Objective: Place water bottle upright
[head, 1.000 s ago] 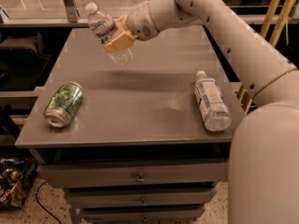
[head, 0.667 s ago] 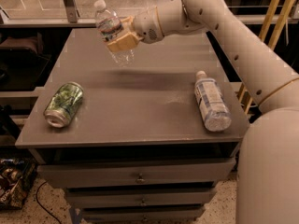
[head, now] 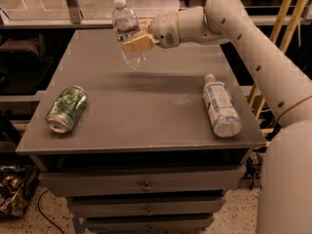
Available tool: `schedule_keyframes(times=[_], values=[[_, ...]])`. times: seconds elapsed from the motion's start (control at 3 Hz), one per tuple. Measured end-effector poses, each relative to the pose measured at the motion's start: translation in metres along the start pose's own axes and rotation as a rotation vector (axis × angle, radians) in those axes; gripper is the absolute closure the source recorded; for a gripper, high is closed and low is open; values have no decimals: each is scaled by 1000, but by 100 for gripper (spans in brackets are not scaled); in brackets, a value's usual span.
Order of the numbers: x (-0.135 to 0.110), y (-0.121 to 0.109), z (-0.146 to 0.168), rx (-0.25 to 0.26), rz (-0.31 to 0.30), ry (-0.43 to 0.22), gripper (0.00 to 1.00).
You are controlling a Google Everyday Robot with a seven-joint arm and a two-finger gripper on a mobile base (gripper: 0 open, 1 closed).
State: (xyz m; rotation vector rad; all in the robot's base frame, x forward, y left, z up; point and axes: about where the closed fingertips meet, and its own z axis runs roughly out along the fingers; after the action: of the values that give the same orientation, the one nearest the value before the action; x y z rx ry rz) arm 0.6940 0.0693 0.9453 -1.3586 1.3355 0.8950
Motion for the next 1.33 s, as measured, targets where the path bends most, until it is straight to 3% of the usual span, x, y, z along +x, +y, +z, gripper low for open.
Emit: schedule_keyframes(times=[1.0, 1.33], values=[[17, -10, 1, 15, 19, -61, 100], [21, -9, 4, 11, 34, -69, 82]])
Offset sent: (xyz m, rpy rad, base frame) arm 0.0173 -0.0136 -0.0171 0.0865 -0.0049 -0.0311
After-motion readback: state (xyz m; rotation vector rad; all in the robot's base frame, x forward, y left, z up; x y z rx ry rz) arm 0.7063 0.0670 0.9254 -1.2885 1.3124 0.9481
